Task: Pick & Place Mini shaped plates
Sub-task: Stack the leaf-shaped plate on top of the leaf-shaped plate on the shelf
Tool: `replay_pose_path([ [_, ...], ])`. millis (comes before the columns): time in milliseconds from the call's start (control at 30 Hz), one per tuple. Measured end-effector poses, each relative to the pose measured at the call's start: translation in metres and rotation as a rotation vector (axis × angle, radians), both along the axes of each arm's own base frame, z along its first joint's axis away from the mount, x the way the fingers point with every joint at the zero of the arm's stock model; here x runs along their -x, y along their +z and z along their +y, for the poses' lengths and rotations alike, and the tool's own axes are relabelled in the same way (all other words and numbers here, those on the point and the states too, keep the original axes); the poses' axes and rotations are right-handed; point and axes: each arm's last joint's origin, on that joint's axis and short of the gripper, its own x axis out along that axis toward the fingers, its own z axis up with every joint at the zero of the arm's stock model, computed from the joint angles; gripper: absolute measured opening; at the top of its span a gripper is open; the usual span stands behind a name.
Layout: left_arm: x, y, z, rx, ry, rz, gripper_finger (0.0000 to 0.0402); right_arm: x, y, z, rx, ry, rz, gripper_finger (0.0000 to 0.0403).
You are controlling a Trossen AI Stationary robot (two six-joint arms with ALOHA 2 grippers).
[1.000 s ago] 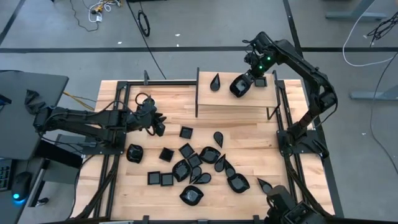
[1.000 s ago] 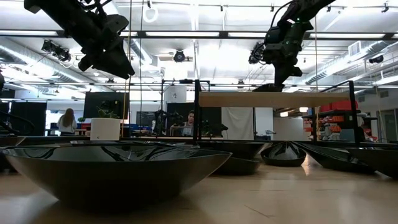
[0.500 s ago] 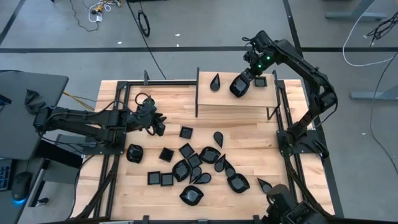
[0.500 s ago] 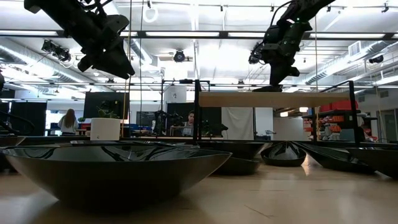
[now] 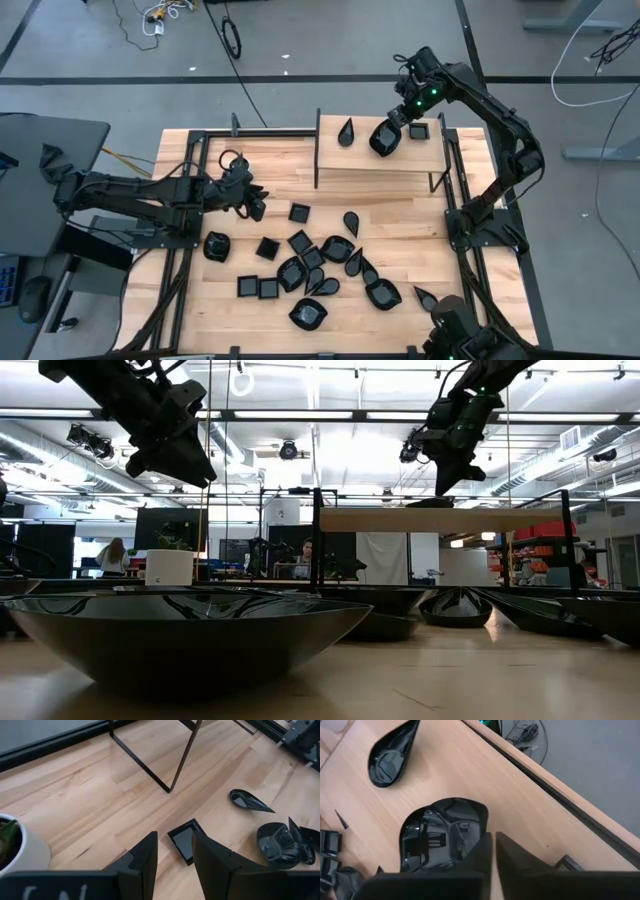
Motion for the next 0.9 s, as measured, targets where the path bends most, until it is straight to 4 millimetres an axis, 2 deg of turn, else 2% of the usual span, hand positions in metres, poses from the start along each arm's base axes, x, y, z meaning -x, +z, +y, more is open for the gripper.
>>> replay_pose_path([
  [467, 0.000, 0.000, 0.001, -0.021, 0.020, 0.002, 0.0126, -0.005, -0.004, -0.002, 0.006, 0.056, -0.006, 0.0006],
  [700, 0.000, 0.000, 0.001, -0.011, 0.037, -0.010, 0.0126, -0.002, 0.013, 0.006, 0.062, 0.036, -0.068, 0.0002],
  [900, -0.001, 0.002, 0.001, 0.000, 0.032, -0.033, 0.0126, -0.003, 0.013, 0.012, 0.014, -0.019, -0.058, 0.0023],
])
